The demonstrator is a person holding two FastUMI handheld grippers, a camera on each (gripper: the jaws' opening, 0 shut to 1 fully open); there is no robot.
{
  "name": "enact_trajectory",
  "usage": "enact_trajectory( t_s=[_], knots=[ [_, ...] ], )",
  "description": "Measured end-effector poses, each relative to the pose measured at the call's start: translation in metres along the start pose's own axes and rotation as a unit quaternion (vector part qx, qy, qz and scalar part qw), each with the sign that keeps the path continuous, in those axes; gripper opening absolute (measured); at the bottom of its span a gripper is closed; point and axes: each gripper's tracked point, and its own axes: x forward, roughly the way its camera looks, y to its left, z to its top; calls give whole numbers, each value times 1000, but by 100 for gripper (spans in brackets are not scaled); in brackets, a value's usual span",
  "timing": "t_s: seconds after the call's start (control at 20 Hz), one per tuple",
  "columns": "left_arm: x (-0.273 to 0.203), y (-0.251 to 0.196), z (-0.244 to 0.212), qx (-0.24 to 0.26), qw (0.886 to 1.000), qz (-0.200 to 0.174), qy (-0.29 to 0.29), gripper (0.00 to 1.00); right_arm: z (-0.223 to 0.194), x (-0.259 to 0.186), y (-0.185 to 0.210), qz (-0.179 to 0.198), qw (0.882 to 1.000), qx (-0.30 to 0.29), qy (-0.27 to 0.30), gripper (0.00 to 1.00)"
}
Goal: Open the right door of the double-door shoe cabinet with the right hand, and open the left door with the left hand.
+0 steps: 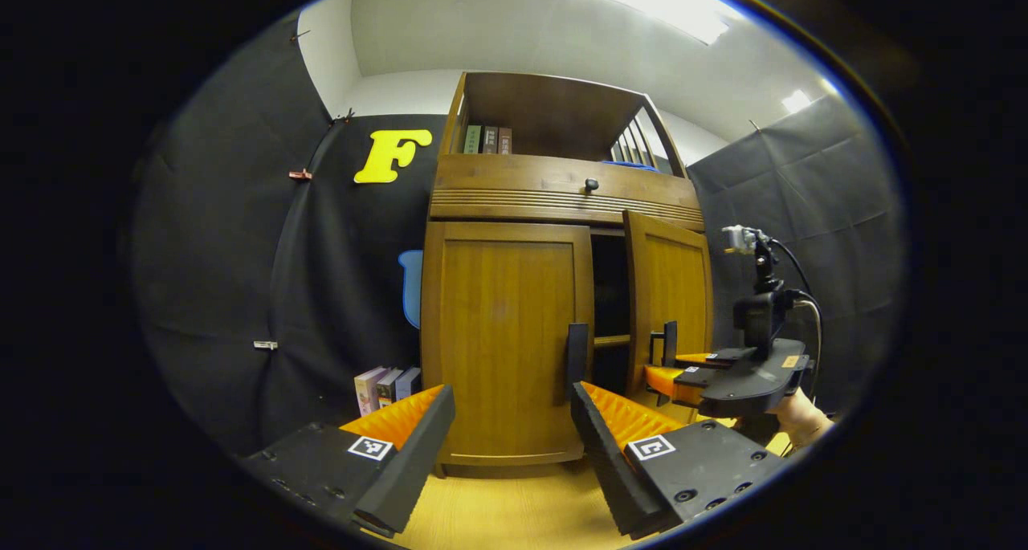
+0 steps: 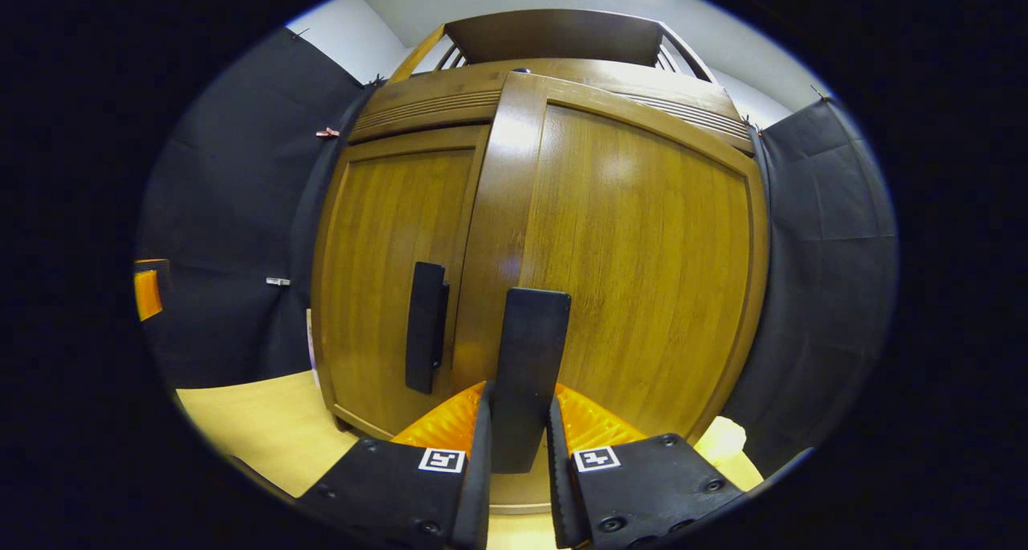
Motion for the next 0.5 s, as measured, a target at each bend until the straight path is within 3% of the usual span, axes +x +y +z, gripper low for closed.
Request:
enact_trajectory(
  t_s=[0.2,0.3,0.35,0.5],
  knots=[
    [-3,-19,2,-17,1000,-20,2,87,1,-29,-8,15,1000,-4,-2,39],
    [-6,-28,5,-20,999,-27,3,90,2,-46,-17,14,1000,-8,-4,30],
    [-7,-31,5,-20,999,-29,2,90,2,-55,-22,13,1000,-8,-4,35],
    [-11,-46,6,-21,999,-40,1,90,2,-79,-38,8,1000,-4,-3,34]
  ],
)
